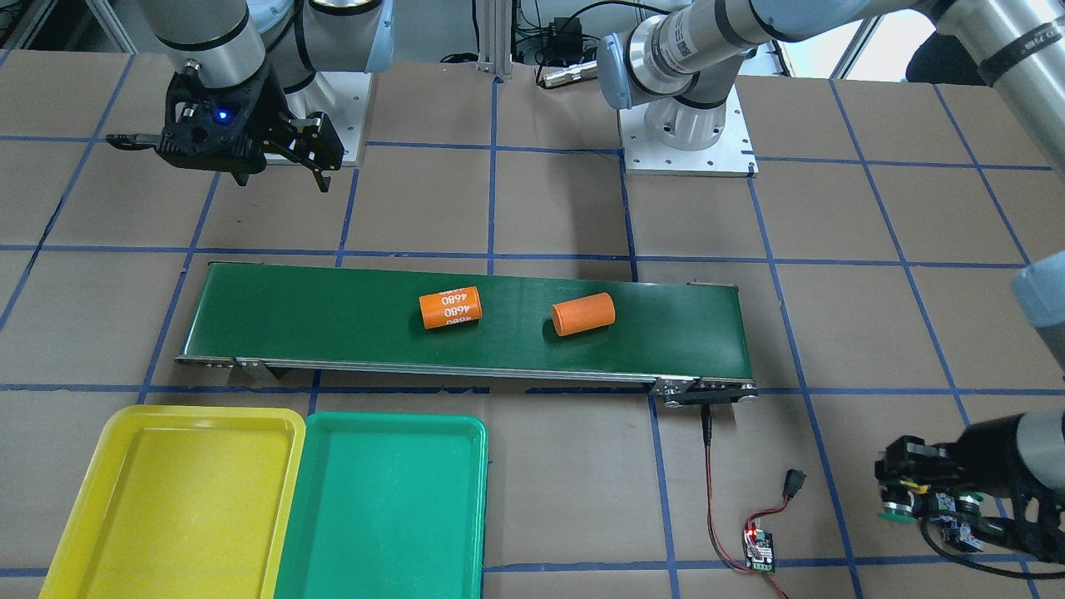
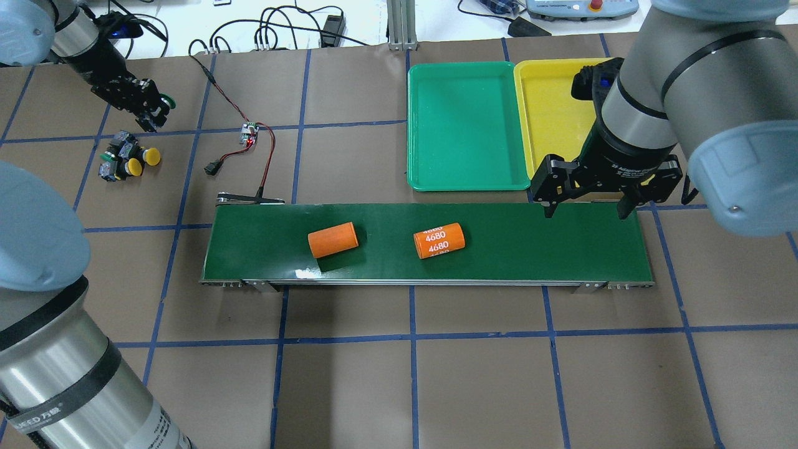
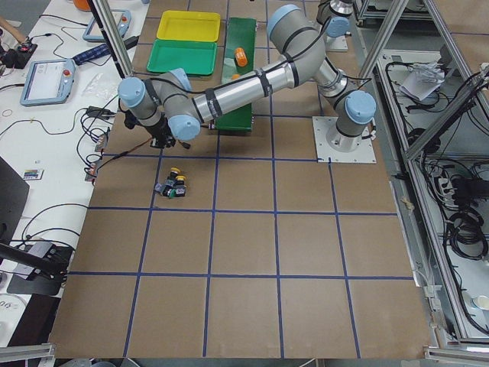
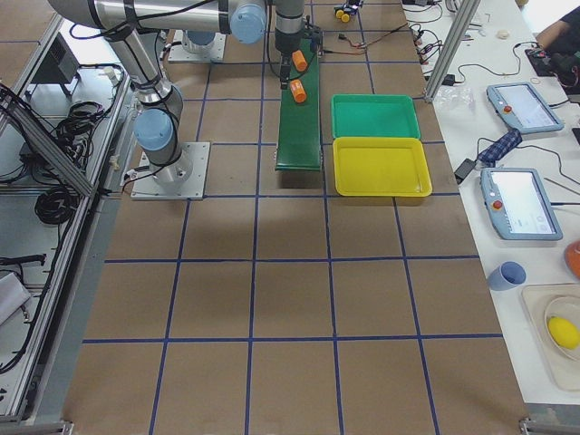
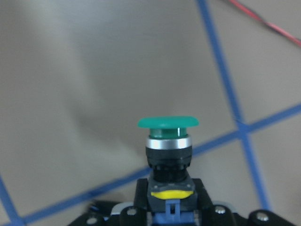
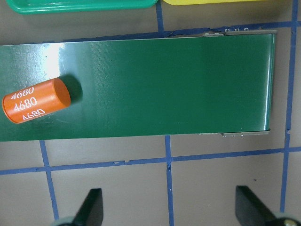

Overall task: Sort buttons by color to trays
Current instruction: 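Carry the green button onto the belt and release it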

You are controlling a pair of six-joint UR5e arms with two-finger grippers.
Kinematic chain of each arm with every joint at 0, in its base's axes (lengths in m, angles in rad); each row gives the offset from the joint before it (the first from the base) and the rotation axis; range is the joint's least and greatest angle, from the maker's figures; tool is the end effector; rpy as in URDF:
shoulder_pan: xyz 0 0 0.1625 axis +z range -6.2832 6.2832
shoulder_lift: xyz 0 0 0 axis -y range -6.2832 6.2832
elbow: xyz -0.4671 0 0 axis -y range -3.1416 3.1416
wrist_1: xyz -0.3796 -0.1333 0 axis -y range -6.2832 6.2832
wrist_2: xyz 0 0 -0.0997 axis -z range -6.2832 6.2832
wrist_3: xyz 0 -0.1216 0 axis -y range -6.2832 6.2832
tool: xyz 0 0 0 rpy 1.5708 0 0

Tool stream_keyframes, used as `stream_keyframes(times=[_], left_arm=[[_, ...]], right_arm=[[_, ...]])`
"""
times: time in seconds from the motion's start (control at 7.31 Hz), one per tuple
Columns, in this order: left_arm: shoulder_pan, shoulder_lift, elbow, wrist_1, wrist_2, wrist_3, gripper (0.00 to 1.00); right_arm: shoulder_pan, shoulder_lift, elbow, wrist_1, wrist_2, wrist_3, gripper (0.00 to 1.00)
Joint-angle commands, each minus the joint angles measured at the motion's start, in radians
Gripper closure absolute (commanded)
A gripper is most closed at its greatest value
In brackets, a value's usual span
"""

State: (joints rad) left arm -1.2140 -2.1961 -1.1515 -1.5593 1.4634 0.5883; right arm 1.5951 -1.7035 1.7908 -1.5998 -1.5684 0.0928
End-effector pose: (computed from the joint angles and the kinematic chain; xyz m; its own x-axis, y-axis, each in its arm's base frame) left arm 0.1142 -0.7252 0.3257 -0.9592 0.2052 0.1948 0.2279 0.9683 0.1024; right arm 0.1435 -0.4054 0.4652 -0.9977 0.0684 0.0030 0.0685 0.9960 0.0582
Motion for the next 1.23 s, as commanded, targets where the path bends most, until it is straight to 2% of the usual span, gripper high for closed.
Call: stream_keyframes(times=[0.0, 0.14, 0.41, 0.68, 0.82, 0.96, 1.09], left_arm=[[-0.065, 0.224, -0.269, 0.002, 0.0, -0.169, 1.0], [-0.1, 0.305, -0.368, 0.01, -0.002, -0.259, 1.0], [-0.162, 0.412, -0.569, 0.123, -0.006, -0.343, 1.0], [-0.189, 0.446, -0.77, 0.394, -0.003, -0.344, 1.0], [-0.223, 0.45, -0.799, 0.418, 0.0, -0.341, 1.0], [-0.237, 0.449, -0.8, 0.418, -0.002, -0.341, 0.88], [-0.236, 0.446, -0.789, 0.43, -0.005, -0.337, 0.01]], right_arm=[[-0.001, -0.001, -0.001, 0.0, 0.001, 0.001, 0.0], [-0.001, -0.001, -0.001, 0.001, 0.004, 0.001, 0.0], [-0.001, 0.001, 0.001, 0.015, 0.001, 0.002, 0.0], [-0.001, -0.008, -0.001, 0.014, 0.002, 0.001, 0.0], [0.0, -0.01, 0.001, 0.014, 0.004, 0.001, 0.0], [0.0, -0.008, 0.001, 0.015, 0.002, 0.001, 0.0], [0.0, -0.005, 0.001, 0.015, 0.002, 0.001, 0.0]])
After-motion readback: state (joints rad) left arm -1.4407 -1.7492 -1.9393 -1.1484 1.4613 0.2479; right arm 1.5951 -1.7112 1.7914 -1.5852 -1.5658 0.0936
